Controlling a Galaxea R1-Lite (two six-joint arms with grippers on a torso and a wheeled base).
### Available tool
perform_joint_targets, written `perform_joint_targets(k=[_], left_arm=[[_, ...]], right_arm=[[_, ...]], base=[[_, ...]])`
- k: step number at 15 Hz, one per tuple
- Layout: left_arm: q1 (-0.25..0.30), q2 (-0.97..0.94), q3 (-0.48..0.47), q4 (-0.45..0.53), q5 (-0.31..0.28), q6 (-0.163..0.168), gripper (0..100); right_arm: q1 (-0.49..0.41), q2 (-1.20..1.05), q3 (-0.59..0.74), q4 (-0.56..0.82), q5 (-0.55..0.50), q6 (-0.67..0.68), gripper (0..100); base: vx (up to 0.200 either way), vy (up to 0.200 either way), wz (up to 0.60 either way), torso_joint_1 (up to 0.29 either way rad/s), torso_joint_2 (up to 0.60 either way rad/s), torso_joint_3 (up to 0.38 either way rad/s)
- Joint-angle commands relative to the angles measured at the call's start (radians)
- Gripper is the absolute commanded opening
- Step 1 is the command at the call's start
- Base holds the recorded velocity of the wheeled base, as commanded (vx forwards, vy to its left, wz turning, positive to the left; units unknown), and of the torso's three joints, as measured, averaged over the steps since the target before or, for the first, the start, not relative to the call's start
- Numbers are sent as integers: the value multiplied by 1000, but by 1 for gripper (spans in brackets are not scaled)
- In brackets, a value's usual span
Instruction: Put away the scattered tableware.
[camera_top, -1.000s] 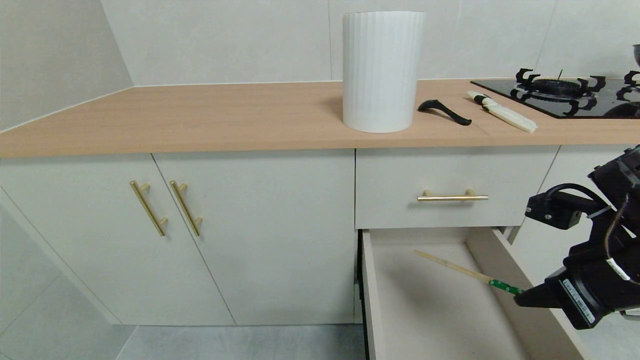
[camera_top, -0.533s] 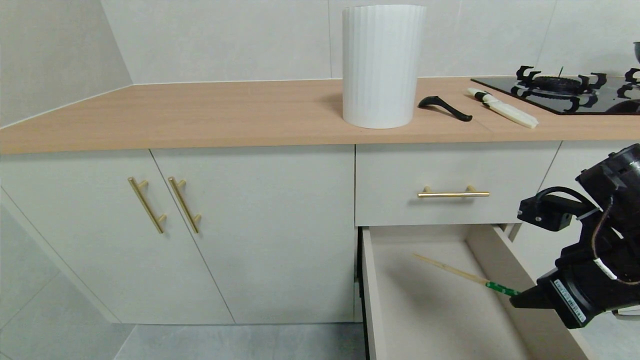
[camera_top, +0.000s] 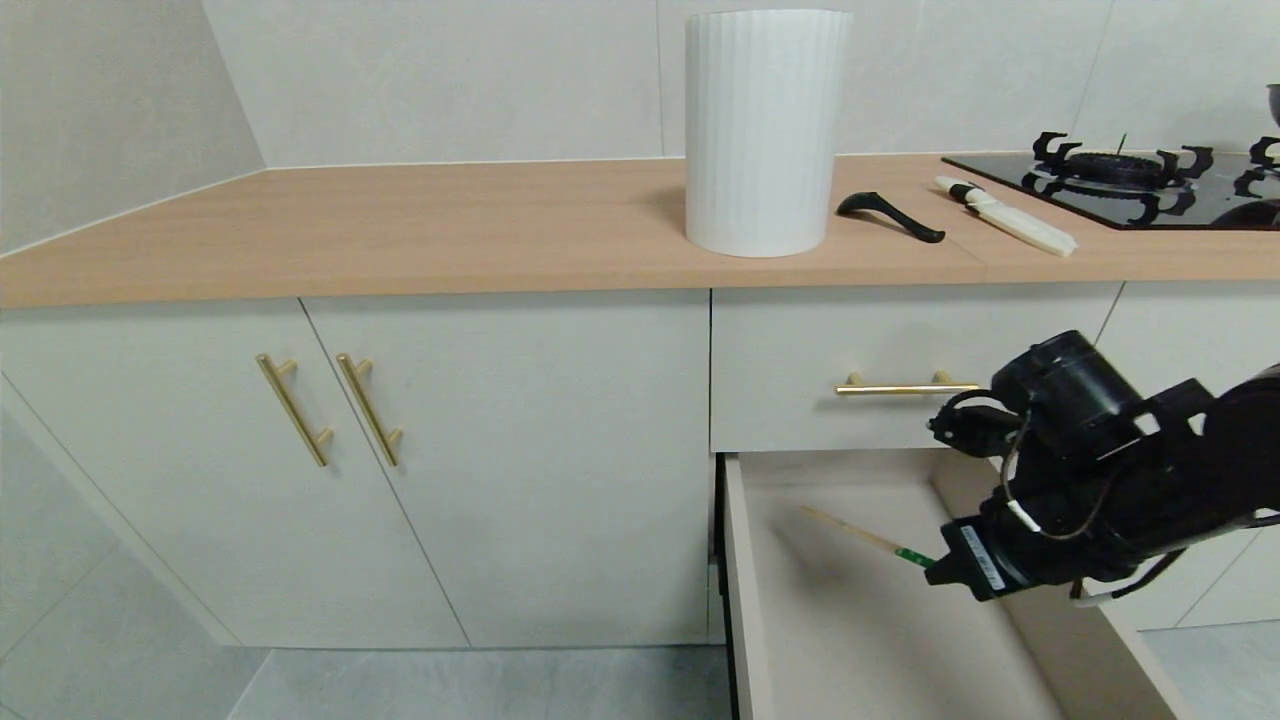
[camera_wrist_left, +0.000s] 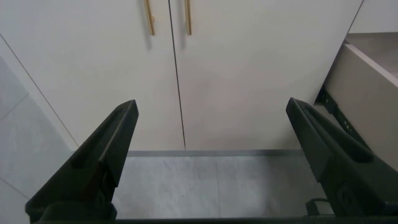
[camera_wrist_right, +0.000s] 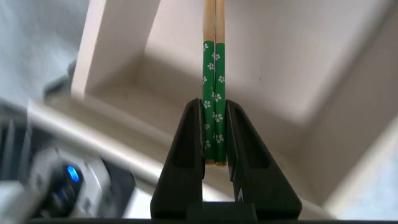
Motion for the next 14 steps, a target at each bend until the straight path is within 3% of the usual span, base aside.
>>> perform_joint_targets(k=[1, 5, 8, 14], left_arm=[[0, 0, 0, 0, 1, 0, 100], [0, 0, 0, -1, 1, 0, 100], [0, 0, 0, -1, 1, 0, 100], [0, 0, 0, -1, 1, 0, 100]], right_arm=[[0, 181, 3, -86, -8, 56, 0], [5, 285, 0, -195, -13, 147, 0], [23, 366, -5, -307, -85, 231, 0], [46, 442, -4, -362, -102, 240, 0]], base=[[0, 0, 0, 0, 0, 0], [0, 0, 0, 0, 0, 0], [0, 0, 0, 0, 0, 0], [0, 0, 0, 0, 0, 0]])
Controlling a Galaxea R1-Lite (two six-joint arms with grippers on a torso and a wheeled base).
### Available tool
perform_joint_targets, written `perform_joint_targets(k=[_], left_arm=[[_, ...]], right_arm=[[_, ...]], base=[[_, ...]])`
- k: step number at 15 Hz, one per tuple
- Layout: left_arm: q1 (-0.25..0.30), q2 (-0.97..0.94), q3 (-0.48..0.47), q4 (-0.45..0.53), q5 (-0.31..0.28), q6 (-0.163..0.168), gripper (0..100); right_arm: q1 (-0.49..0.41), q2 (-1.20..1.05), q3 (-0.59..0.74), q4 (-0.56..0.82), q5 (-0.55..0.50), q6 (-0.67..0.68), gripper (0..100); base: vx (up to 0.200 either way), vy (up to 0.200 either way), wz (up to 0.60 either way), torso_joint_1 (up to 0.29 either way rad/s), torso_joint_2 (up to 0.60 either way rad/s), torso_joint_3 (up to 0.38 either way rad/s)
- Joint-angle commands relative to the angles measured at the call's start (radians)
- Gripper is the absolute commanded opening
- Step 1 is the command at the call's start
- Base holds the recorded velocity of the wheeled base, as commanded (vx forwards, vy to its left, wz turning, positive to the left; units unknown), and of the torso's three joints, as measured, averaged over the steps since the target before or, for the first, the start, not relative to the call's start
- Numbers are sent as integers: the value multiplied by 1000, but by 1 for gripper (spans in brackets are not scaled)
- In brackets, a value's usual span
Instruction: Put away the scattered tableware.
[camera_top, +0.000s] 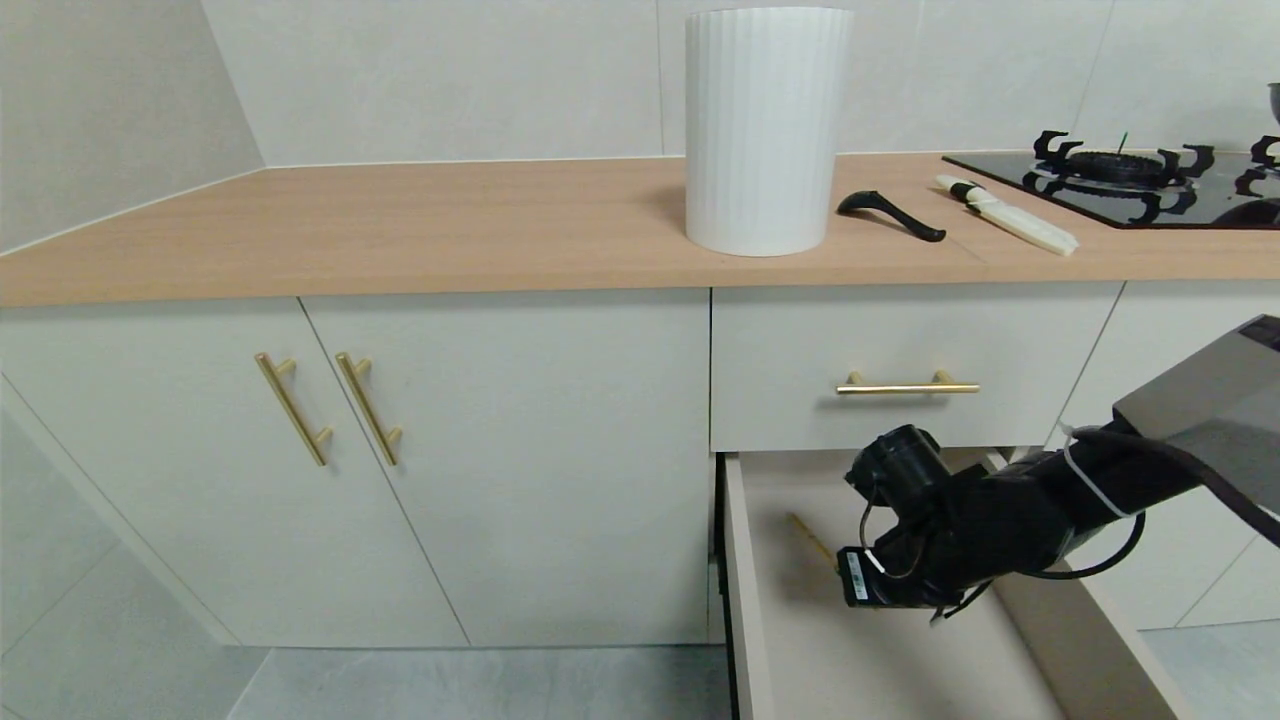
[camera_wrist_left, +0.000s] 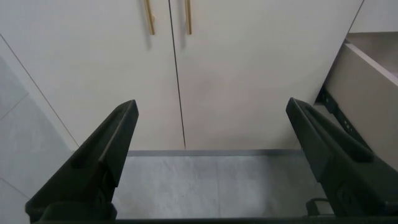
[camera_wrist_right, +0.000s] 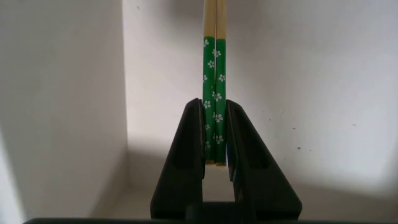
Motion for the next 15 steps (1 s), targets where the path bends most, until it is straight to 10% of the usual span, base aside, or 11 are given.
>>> perform_joint_targets(k=[1, 15], left_arm=[[0, 0, 0, 1, 0, 0, 100], [0, 0, 0, 1, 0, 0, 100]], right_arm=[[9, 44, 1, -10, 0, 0, 0], [42, 222, -29, -90, -87, 44, 0]], base=[[0, 0, 0, 0, 0, 0], [0, 0, 0, 0, 0, 0]])
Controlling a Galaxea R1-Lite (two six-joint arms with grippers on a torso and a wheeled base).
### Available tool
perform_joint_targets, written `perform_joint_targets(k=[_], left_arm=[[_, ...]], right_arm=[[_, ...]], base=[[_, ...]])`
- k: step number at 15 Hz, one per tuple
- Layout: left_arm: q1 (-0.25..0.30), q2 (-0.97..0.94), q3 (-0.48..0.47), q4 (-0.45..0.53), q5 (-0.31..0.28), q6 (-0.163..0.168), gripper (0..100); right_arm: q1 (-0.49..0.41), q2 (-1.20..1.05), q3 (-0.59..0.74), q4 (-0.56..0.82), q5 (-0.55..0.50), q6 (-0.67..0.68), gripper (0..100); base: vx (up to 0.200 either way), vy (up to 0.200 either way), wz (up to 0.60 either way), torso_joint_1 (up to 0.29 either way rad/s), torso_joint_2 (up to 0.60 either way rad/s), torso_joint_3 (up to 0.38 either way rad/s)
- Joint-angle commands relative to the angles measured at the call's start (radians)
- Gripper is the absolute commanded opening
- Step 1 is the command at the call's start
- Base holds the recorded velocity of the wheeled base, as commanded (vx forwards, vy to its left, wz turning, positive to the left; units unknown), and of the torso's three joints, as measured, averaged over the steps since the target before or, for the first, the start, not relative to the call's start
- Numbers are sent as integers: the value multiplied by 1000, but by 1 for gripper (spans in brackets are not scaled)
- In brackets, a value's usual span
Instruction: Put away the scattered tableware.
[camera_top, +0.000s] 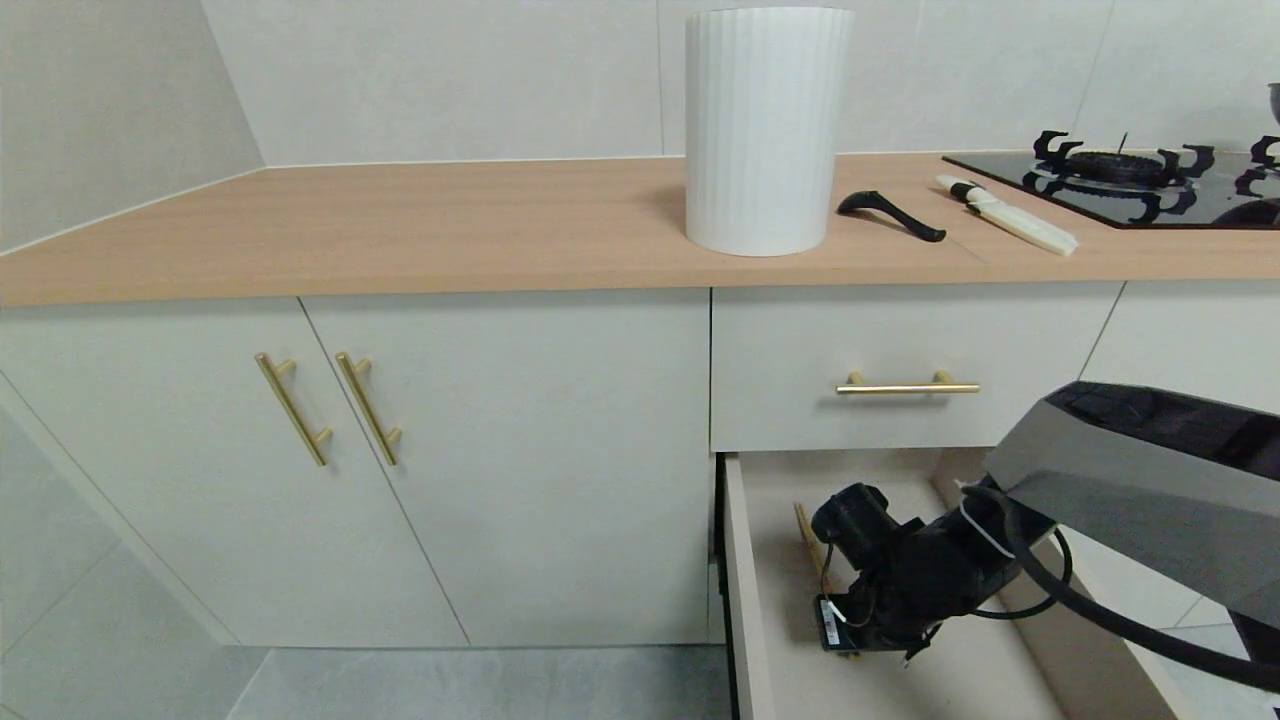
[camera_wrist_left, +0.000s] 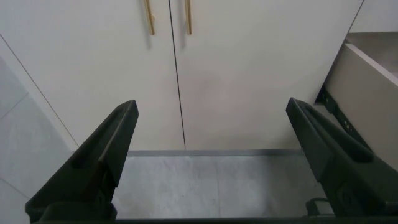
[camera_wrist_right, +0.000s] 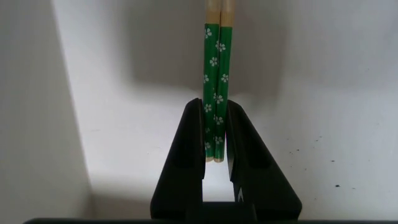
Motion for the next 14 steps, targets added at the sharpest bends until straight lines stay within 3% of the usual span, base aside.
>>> perform_joint_targets(k=[1, 2, 3, 10, 14], left_arm=[[0, 0, 0, 1, 0, 0, 100], [0, 0, 0, 1, 0, 0, 100], [0, 0, 0, 1, 0, 0, 100], [0, 0, 0, 1, 0, 0, 100], [0, 0, 0, -1, 0, 0, 100]], right_arm=[[1, 6, 0, 0, -3, -1, 0], [3, 6, 2, 0, -3, -1, 0], [1, 6, 0, 0, -3, -1, 100], [3, -33, 8, 7, -3, 0, 100], [1, -375, 28, 185, 10, -1, 100]], base=[[0, 0, 0, 0, 0, 0], [0, 0, 0, 0, 0, 0], [0, 0, 0, 0, 0, 0], [0, 0, 0, 0, 0, 0], [0, 0, 0, 0, 0, 0]])
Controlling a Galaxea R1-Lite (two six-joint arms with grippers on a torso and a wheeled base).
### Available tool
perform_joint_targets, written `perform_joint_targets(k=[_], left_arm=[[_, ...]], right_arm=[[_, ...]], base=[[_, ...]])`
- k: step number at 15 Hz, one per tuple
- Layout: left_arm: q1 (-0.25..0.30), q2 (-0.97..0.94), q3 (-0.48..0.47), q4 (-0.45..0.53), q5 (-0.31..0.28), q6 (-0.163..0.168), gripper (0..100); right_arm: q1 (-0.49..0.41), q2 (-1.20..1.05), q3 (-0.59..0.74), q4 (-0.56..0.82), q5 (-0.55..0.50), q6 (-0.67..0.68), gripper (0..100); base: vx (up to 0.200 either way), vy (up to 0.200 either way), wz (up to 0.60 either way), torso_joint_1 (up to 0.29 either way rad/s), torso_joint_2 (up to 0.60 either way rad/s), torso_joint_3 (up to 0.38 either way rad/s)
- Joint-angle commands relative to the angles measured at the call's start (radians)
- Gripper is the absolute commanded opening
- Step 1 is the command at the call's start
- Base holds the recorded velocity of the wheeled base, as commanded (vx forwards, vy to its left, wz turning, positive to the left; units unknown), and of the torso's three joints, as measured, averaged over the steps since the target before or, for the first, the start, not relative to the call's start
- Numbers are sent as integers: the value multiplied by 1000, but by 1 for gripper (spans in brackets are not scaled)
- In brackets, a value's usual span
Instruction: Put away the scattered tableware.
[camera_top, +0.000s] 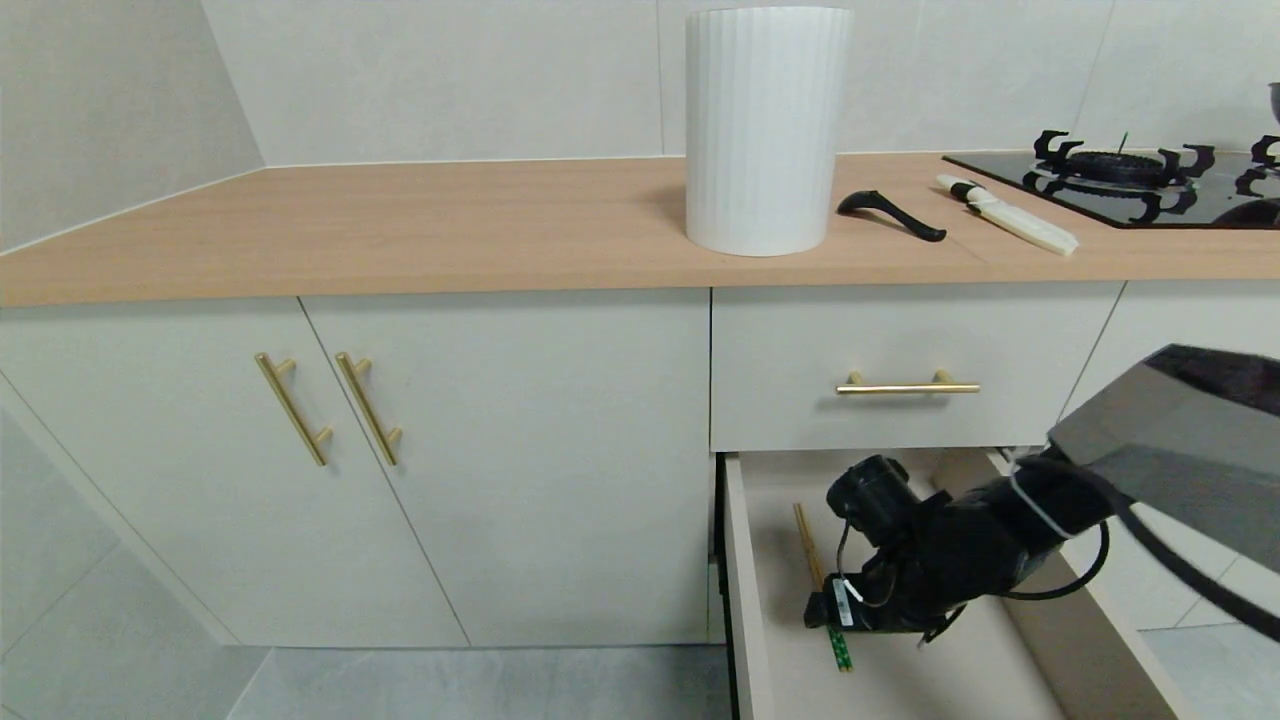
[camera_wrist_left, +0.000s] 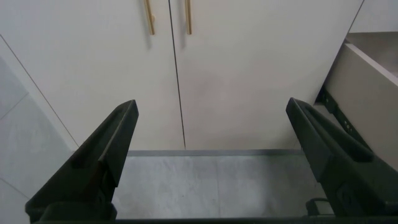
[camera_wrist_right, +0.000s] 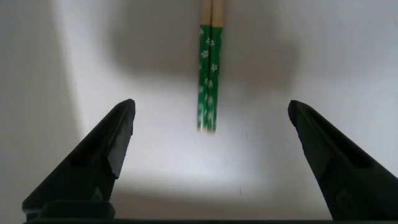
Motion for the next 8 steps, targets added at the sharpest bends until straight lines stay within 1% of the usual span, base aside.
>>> perform_joint_targets(k=[1, 5, 8], left_arm=[[0, 0, 0, -1, 1, 0, 100], [0, 0, 0, 1, 1, 0, 100], [0, 0, 0, 1, 1, 0, 100]], right_arm=[[-2, -291, 6, 130, 4, -6, 100], [-20, -510, 37, 148, -7, -64, 100], [-60, -587, 52, 140, -7, -112, 100]], base=[[0, 0, 0, 0, 0, 0], [0, 0, 0, 0, 0, 0], [0, 0, 0, 0, 0, 0]])
